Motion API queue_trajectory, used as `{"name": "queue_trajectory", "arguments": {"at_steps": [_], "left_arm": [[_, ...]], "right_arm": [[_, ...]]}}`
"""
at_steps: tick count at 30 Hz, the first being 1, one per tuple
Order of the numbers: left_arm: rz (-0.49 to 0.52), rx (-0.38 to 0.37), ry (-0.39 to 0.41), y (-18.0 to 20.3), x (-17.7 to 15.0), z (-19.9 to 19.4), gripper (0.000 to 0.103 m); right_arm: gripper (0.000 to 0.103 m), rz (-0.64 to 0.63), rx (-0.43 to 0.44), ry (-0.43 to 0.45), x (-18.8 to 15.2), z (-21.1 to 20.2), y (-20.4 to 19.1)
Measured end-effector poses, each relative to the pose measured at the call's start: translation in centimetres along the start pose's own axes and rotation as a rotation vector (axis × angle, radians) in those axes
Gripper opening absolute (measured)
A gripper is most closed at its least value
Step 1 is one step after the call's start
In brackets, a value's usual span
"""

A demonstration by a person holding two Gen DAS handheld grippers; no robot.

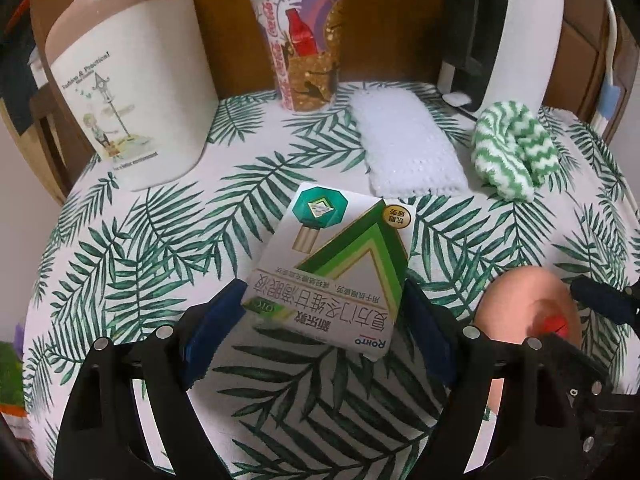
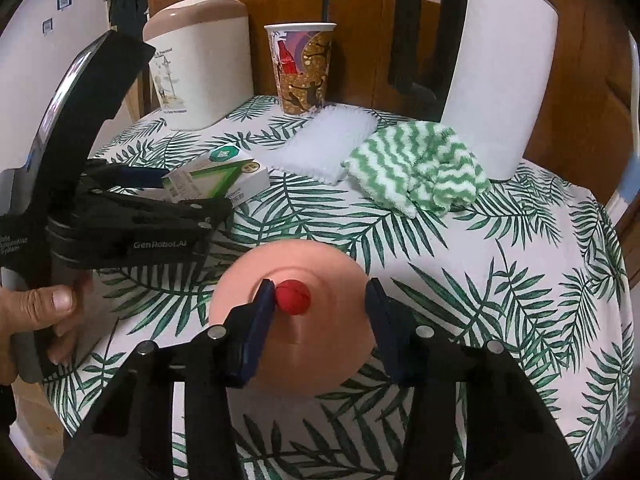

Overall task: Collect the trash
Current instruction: 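Grasp the green-white medicine box with the left tool while the right tool grasps the pink sponge knob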

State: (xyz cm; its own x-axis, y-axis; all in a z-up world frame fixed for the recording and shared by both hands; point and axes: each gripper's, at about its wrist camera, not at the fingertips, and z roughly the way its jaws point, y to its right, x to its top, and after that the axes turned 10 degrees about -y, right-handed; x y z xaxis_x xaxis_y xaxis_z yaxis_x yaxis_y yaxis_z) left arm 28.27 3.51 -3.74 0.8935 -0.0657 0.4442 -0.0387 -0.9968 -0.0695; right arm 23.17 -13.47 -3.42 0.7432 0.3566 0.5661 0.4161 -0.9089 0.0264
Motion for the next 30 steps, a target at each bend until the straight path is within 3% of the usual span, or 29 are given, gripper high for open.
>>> {"name": "queue_trajectory", "arguments": {"at_steps": [4,12,17,22,25,26,30], "left_arm": [[0.017,-0.021,0.010,0.1,0.2,0.1,0.080],[0.045,-0.029,0.010,0.5,0.7,0.2,0.084],[0.092,-0.014,0.002,1.2,1.1,0.5,0.085],[0.094,-0.054,-0.003,1.0,1.5,0.8,0.082],[0.113,-0.055,0.002,1.4,1.1,0.5,0.080],[0.113,-0.059,0.005,1.4,0.9,0.4,0.080],[0.106,-0.075,0.025,1.5,-0.8,-1.0,0.080]], "right_arm": [[0.039,-0.023,-0.027,0.005,-0.2,-0.1,-0.9],[0.039,-0.053,-0.092,-0.011,-0.1,0.3,-1.9],[0.039,-0.049,-0.084,-0.013,0.0,0.3,-1.7],[0.039,-0.058,-0.087,-0.010,0.1,0.3,-1.9],[0.029,-0.061,-0.059,-0.009,-0.1,0.1,-1.8],[0.019,-0.057,-0.052,-0.011,-0.1,-0.2,-1.8],[0.019,-0.046,-0.051,-0.016,-0.8,-0.7,-1.7]]}}
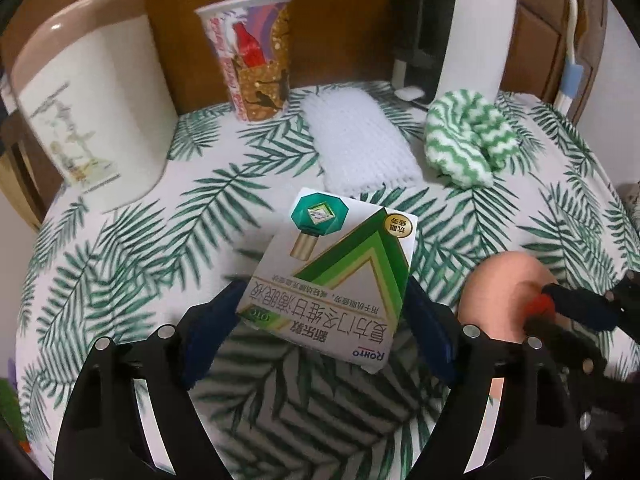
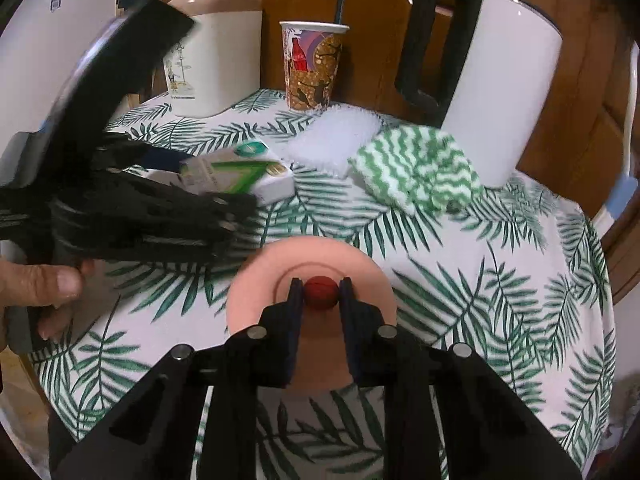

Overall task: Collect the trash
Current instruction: 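Grasp the green-white medicine box with the left tool while the right tool grasps the pink sponge knob, then lower medicine box and pink sponge into the pink bin and open both tools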

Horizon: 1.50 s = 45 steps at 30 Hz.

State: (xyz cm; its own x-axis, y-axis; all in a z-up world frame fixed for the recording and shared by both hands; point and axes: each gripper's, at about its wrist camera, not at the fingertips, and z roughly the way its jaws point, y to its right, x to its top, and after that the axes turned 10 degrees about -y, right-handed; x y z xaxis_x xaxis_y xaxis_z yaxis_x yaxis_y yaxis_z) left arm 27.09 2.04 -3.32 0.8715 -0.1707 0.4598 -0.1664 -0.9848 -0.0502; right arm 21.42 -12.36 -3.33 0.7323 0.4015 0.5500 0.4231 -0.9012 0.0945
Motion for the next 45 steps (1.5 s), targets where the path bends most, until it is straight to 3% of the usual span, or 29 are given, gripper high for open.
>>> {"name": "queue_trajectory", "arguments": {"at_steps": [16,31,38,45], "left_arm": [[0.020,-0.022,0.061,1.8,-8.7,-7.3,0.080],[0.051,-0.018,0.077,3.6,-21.4,-14.0,0.080],[0.066,-0.018,0.020,4.5,-27.2,-13.5,0.080],[0.094,-0.008,-0.098,5.9,-31.3,-8.8,0.080]], "right_arm": [[0.019,-0.005,0.025,0.056,-4.4,-5.1,-1.3],[0.019,-0.045,0.081,0.094,-13.7,-12.8,-6.4],[0.019,-0.068,0.118,0.040,-18.4,-12.4,-9.2],[0.019,-0.078,0.156,-0.068,-22.7,-7.9,-11.4]]}}
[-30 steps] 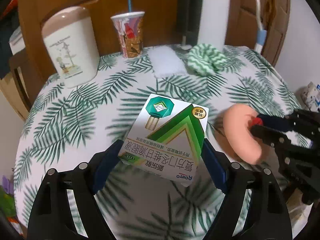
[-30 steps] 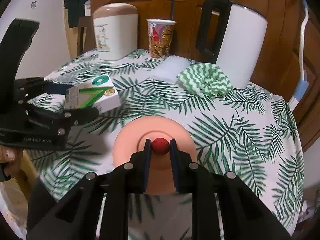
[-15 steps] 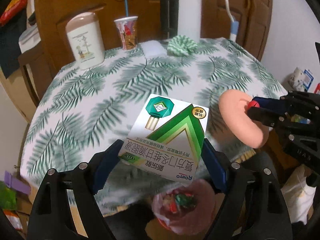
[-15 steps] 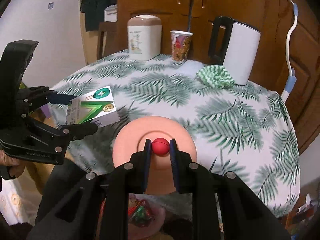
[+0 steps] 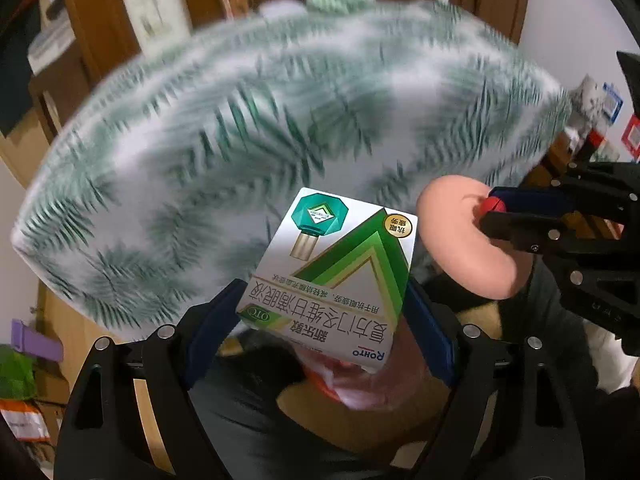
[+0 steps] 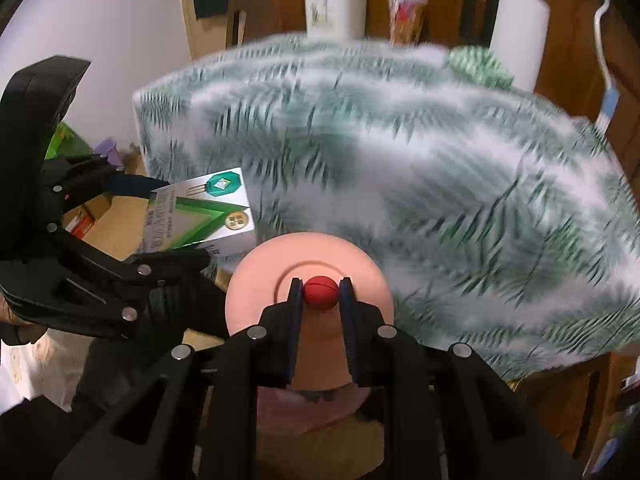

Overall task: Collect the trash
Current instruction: 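Lower medicine box and pink sponge into the pink bin and open both tools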

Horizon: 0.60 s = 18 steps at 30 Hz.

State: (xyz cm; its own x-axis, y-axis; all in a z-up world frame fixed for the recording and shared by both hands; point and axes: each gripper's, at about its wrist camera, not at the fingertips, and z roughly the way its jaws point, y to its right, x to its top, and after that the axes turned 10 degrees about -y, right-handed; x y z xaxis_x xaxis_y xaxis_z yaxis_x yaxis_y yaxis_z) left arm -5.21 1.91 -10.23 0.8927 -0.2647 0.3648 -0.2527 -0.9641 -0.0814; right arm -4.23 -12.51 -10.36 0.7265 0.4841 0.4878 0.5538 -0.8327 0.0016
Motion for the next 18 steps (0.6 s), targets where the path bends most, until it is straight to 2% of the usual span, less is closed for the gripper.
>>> {"name": "queue_trajectory", "arguments": {"at_steps": [9,18], "left_arm": [[0.026,0.025,-0.201,1.0,-2.8,10.1,0.080],[0.025,0.009,-0.369,1.4,-4.2,18.8,0.080]], "right_arm": [[0.019,0.020,0.025,-0.180,-3.8,9.3,0.4],[0.019,0.041,0.050,-0.341,-5.7,18.2,1.4]]}}
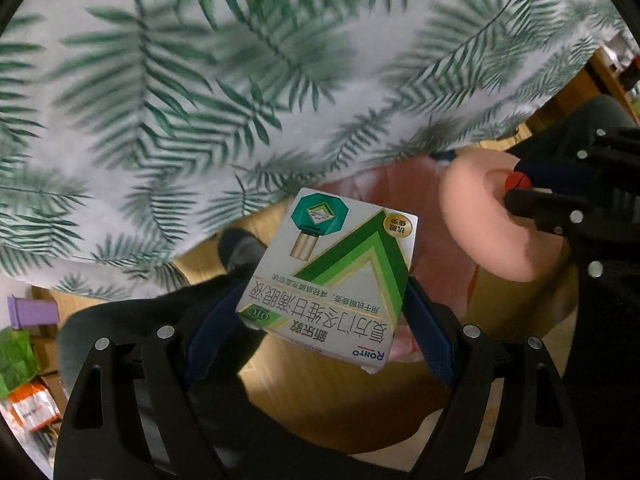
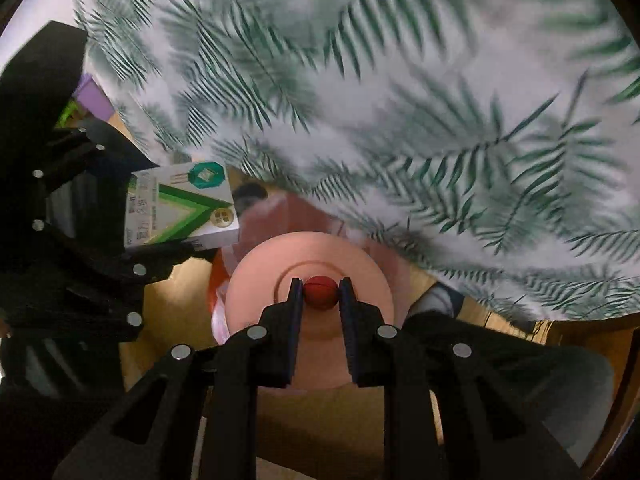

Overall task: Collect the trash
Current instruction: 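Lower medicine box and pink sponge into the pink bin and open both tools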

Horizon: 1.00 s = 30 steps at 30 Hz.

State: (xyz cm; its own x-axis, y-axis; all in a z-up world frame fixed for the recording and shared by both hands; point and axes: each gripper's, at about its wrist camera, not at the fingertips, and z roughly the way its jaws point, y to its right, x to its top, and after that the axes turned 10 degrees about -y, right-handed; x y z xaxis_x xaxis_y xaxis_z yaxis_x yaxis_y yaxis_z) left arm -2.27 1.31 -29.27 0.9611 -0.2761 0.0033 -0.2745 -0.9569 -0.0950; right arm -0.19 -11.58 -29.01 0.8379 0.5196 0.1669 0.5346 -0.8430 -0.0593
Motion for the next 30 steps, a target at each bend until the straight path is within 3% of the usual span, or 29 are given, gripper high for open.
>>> {"name": "queue_trajectory", "arguments": {"at_steps": [10,22,30], "left_arm": [[-0.001,-0.027,-0.130,0.4,2.8,6.4,0.081],[0.005,-0.017,-0.220,1.1,4.3,10.6,0.082],[-0.003,-0.019,-0.230,0.9,4.4,11.2,0.082]], "right_arm": [[0.019,0.036,0.016,-0.147,0.9,7.7,1.7],[0.020,0.055,0.014,-0.218,2.0,12.6,3.0],[0.036,0.053,0.011,-0.225,1.9,12.7,3.1]]}}
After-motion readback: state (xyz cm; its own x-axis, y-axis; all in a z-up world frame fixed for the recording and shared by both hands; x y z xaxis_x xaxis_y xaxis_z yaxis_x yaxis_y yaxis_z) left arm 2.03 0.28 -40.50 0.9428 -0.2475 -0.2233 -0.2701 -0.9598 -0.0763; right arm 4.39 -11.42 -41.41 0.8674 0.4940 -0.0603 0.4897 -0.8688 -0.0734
